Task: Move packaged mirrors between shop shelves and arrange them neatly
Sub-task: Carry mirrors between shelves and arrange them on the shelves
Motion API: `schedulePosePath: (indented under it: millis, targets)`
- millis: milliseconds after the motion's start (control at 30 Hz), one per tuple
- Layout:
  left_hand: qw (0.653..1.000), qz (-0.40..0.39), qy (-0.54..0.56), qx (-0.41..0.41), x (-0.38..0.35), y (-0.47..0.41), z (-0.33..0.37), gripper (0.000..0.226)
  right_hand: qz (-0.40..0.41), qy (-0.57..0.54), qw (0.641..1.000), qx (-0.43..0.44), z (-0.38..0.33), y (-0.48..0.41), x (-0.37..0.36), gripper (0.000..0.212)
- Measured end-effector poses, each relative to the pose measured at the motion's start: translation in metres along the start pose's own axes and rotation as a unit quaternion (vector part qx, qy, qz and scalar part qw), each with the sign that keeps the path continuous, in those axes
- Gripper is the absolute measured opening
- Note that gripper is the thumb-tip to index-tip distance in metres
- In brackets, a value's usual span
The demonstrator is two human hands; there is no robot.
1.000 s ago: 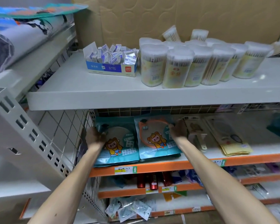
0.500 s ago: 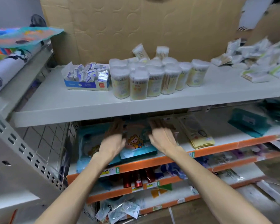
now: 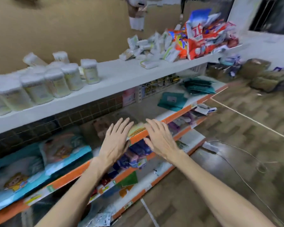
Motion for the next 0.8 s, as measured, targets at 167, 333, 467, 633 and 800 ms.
schedulePosePath:
  millis: [167, 333, 467, 633, 800]
  targets:
    - [1.000, -0.011, 0.007, -0.025, -0.021, -0.030, 0.097, 0.080, -0.022, 0.016, 0.998, -0.056, 0.090, 0.073, 0.008, 0.058]
    - [0.998, -0.031, 0.005, -0.062, -0.033, -0.070, 0.159, 0.083, -0.006, 0.038, 0.994, -0.105, 0.160, 0.109, 0.025, 0.057]
    - [0.995, -0.043, 0.009, -0.091, -0.051, -0.115, 0.200, 0.079, -0.008, 0.038, 0.989, -0.143, 0.214, 0.120, 0.025, 0.055]
    - [0.991, -0.035, 0.041, -0.121, -0.078, -0.185, 0.253, 0.078, -0.035, 0.053, 0.985, -0.161, 0.290, 0.129, 0.012, 0.054]
    - [0.988, -0.010, 0.085, -0.125, -0.091, -0.278, 0.301, 0.071, -0.059, 0.074, 0.978, -0.185, 0.387, 0.122, 0.009, 0.061]
Point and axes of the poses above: each hand's wrist, its own y-axis away from the middle knuckle, its own x-axis out of the back of the hand, z = x × y, the point moved 8 cm from there along -y, towards the middle knuckle, and after that the axes turned 1 degree about -z, right-handed, at the moved point
